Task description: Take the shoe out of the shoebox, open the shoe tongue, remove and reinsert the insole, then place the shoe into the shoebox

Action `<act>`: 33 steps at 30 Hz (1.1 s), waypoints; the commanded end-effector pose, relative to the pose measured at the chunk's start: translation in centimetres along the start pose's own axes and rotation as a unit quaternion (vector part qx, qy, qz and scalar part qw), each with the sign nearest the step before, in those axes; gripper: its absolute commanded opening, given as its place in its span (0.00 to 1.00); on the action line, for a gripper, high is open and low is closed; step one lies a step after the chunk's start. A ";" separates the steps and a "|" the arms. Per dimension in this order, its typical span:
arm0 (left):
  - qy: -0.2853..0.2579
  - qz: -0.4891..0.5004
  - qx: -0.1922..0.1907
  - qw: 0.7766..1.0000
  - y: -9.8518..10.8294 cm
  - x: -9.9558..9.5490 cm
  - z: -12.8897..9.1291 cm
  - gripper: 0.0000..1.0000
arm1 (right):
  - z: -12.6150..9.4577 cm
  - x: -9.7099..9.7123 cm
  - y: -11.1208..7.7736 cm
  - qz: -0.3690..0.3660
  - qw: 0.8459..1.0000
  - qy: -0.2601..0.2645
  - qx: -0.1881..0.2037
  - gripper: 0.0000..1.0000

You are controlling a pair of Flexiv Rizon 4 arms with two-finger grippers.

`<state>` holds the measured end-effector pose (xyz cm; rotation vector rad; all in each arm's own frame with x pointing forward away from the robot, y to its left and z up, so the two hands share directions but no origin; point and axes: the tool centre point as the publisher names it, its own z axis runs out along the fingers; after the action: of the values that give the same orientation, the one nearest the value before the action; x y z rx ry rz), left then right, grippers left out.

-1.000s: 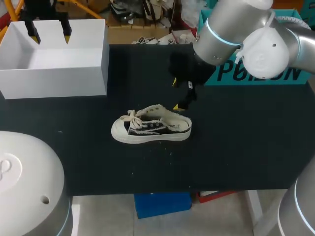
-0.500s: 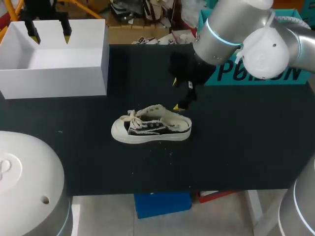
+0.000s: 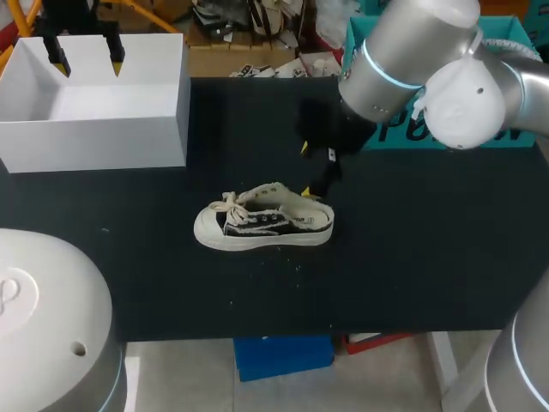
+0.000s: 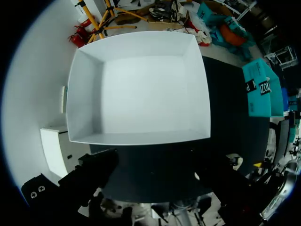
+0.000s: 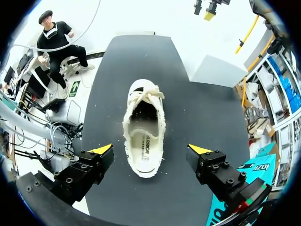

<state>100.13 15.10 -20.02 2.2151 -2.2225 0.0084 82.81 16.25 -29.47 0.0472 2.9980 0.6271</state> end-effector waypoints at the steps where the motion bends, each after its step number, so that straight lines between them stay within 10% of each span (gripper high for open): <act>1: -0.002 -0.001 -0.001 1.000 0.0 0.1 0.0 1.00 | 0.8 1.9 -2.6 0.001 0.999 -0.020 -0.039 1.00; 19: -0.002 -0.001 -0.001 1.000 0.0 0.1 0.0 1.00 | 0.9 2.0 -3.0 0.008 0.998 -0.037 -0.058 1.00; 33: -0.002 -0.001 -0.001 1.000 0.0 0.1 0.0 1.00 | 2.3 2.7 -4.4 0.003 0.982 -0.035 -0.185 1.00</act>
<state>100.13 15.11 -20.02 2.2152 -2.2225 0.0084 80.99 13.78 -32.98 0.0565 2.8219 1.0355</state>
